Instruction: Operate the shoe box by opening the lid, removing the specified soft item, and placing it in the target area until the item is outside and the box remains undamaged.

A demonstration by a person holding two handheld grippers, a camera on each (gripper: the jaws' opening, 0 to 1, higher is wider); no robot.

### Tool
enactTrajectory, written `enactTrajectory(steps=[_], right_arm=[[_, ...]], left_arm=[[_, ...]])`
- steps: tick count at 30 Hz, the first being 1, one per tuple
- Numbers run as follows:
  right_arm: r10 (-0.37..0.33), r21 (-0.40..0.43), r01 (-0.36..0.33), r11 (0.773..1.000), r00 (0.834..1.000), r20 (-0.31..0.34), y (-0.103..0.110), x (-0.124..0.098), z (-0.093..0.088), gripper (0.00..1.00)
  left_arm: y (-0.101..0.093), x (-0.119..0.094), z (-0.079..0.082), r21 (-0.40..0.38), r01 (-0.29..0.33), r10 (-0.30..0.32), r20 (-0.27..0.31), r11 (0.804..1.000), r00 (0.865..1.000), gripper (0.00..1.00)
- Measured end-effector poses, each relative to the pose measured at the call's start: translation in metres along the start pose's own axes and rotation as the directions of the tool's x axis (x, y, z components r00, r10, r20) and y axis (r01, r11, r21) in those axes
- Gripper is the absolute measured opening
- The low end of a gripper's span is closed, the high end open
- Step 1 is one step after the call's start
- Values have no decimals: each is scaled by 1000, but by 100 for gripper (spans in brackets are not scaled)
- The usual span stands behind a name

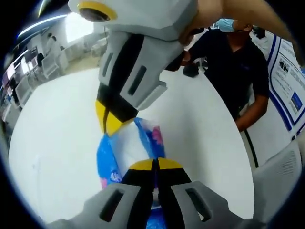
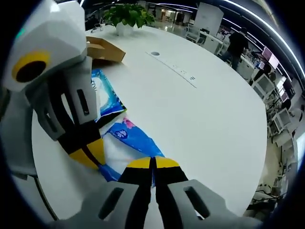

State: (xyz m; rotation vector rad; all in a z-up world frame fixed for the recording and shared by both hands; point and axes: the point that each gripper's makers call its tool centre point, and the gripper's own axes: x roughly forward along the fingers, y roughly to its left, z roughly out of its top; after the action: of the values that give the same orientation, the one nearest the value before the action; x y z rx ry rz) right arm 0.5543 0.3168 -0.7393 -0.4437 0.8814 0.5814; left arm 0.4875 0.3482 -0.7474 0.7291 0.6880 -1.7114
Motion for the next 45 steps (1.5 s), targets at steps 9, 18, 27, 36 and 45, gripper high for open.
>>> enactTrajectory(steps=[9, 18, 27, 36, 45], right_arm=[[0, 5, 0, 1000, 1000, -3, 0, 0, -2, 0], [-17, 28, 17, 999, 1000, 0, 1, -7, -2, 7], [-40, 41, 38, 998, 999, 32, 1, -21, 7, 13], [-66, 105, 59, 993, 995, 68, 7, -41, 22, 21], [-85, 116, 77, 990, 995, 61, 25, -63, 33, 32]], left_arm=[[0, 0, 0, 5, -3, 3, -4, 1000, 1000, 0], [1, -3, 3, 45, -26, 26, -9, 999, 1000, 3], [-1, -16, 11, 62, -41, 40, 17, 997, 999, 15], [-8, -37, 11, 14, -57, 56, 25, 998, 998, 23], [-16, -73, 15, -50, -91, 94, 59, 995, 994, 33]])
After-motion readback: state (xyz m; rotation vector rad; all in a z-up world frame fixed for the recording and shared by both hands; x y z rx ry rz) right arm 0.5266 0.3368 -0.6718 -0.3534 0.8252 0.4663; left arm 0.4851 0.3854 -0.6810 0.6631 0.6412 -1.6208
